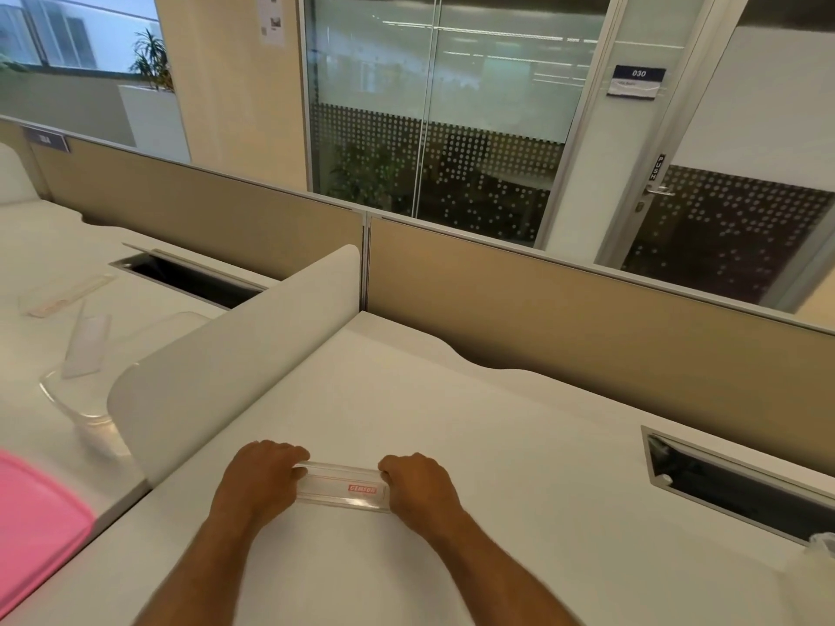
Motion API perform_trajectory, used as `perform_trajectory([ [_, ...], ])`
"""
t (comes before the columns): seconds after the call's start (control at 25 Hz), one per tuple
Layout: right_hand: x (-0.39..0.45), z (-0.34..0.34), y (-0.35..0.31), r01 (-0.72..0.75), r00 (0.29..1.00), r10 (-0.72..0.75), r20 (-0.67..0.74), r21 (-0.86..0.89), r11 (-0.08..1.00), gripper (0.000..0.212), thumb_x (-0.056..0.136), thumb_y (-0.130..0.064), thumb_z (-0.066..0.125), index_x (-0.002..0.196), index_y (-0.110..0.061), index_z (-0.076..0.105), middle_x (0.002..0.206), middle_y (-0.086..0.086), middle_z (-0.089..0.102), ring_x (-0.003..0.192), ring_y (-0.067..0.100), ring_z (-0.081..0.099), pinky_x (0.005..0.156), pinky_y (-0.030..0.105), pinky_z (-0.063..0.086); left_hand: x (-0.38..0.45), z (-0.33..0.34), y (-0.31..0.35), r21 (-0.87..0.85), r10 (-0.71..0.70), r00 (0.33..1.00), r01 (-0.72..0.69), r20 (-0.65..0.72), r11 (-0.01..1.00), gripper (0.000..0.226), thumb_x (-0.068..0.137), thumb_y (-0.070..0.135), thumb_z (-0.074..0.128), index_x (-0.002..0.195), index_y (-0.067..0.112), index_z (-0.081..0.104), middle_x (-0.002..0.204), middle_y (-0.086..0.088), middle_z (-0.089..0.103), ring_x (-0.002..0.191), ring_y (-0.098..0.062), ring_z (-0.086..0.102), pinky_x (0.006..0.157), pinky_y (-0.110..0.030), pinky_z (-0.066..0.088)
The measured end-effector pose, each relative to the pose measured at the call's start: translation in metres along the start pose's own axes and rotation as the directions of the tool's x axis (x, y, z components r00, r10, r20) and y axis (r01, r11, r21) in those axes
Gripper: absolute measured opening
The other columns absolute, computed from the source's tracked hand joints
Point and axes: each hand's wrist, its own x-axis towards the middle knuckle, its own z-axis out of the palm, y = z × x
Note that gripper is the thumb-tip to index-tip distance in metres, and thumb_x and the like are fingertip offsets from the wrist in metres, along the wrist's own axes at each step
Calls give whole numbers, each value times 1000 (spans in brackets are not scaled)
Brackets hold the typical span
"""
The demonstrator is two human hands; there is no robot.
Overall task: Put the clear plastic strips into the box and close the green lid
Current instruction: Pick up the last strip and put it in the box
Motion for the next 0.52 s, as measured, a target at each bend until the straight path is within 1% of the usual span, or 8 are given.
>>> perform_trajectory([
  [0.08, -4, 0, 3, 11, 1000, -11, -3, -30, 1000, 13, 85, -11, 50, 95, -13, 57, 95, 13, 67, 81, 33, 62, 59, 33, 37, 0, -2, 5, 52, 26, 999, -27, 27, 998, 18, 93, 29, 53, 92, 23, 70, 92, 3, 75, 87, -23, 64, 70, -32, 41],
  [0.12, -7, 0, 5, 11, 1000, -11, -9, -36, 999, 14, 84, -9, 50, 96, -13, 57, 96, 12, 67, 81, 33, 62, 60, 33, 38, 0, -2, 7, 56, 37, 999, -39, 36, 998, 19, 94, 28, 51, 89, 19, 68, 88, 2, 74, 83, -24, 63, 67, -33, 40],
  [0.24, -18, -7, 15, -12, 999, 11, -47, -30, 999, 18, 85, -10, 51, 101, -15, 57, 99, 9, 68, 83, 30, 64, 64, 36, 46, -3, -3, 19, 6, 59, 998, -59, 23, 998, 19, 95, 28, 48, 88, 19, 63, 87, 5, 72, 82, -21, 60, 64, -33, 42],
  [0.36, -32, -19, 32, -34, 995, 32, -97, -17, 999, 21, 87, -16, 47, 105, -16, 59, 101, 6, 68, 88, 29, 63, 72, 38, 52, -6, -8, 42, -19, 101, 995, -101, -10, 995, 17, 95, 27, 47, 85, 20, 59, 84, 7, 70, 78, -17, 58, 60, -31, 40],
  [0.44, -47, -28, 46, -40, 991, 49, -127, 76, 996, 29, 91, -28, 47, 116, -19, 59, 113, 3, 67, 103, 25, 60, 85, 37, 50, -6, -11, 60, -36, 138, 990, -138, -15, 990, 18, 96, 27, 47, 89, 23, 62, 88, 8, 71, 82, -17, 60, 63, -31, 42],
  [0.48, -56, -32, 54, -35, 992, 50, -112, 130, 991, 40, 90, -38, 50, 126, -22, 56, 124, -1, 63, 114, 21, 55, 95, 34, 47, -6, -12, 69, -54, 151, 988, -152, -15, 987, 18, 96, 27, 46, 92, 24, 64, 91, 9, 72, 84, -17, 60, 66, -32, 43],
  [0.52, -66, -37, 63, -21, 997, 33, -75, 160, 987, 55, 86, -48, 55, 136, -24, 49, 134, -4, 56, 123, 16, 48, 102, 32, 41, -6, -13, 77, -74, 162, 987, -163, -13, 984, 19, 97, 27, 46, 94, 25, 65, 93, 9, 72, 86, -17, 61, 68, -32, 44],
])
